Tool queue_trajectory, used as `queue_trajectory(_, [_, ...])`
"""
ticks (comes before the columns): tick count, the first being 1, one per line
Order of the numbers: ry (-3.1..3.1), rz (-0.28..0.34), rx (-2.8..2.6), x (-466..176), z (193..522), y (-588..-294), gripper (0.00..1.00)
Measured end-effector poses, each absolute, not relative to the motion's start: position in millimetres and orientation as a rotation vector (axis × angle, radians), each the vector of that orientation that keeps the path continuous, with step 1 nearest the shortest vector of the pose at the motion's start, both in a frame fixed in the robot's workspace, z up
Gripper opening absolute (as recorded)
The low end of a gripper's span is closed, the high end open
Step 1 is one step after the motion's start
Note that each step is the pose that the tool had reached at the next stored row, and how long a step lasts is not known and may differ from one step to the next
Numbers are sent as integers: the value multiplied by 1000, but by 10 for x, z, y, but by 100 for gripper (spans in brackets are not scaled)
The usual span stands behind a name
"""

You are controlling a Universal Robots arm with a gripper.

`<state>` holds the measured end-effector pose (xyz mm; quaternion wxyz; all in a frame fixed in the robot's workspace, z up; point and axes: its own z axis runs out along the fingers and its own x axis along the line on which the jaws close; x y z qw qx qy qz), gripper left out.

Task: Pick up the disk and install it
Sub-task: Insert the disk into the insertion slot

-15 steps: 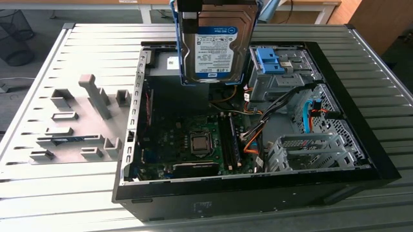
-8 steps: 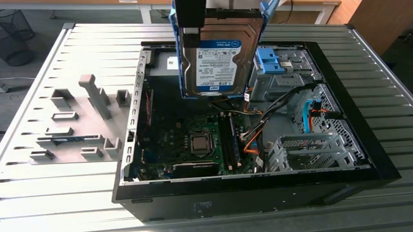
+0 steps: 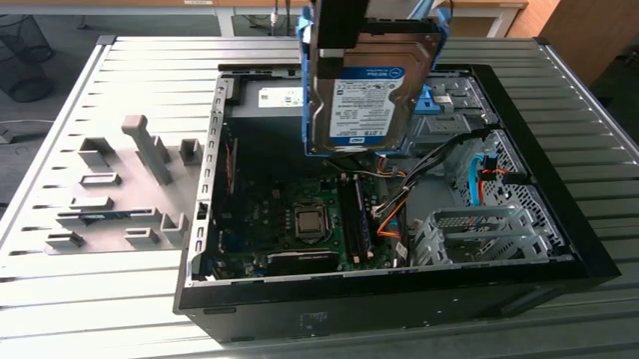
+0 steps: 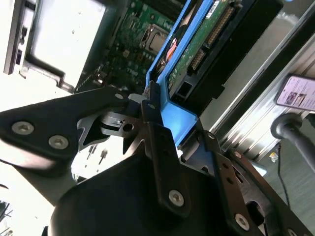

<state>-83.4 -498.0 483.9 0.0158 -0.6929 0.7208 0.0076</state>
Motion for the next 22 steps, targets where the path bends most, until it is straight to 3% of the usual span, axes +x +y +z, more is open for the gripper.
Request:
queue_trajectory(6, [2242,22,-2156,-713,4824,-5008,37])
queue_trajectory(22, [2246,15,-2159,-643,4803,-5469,37])
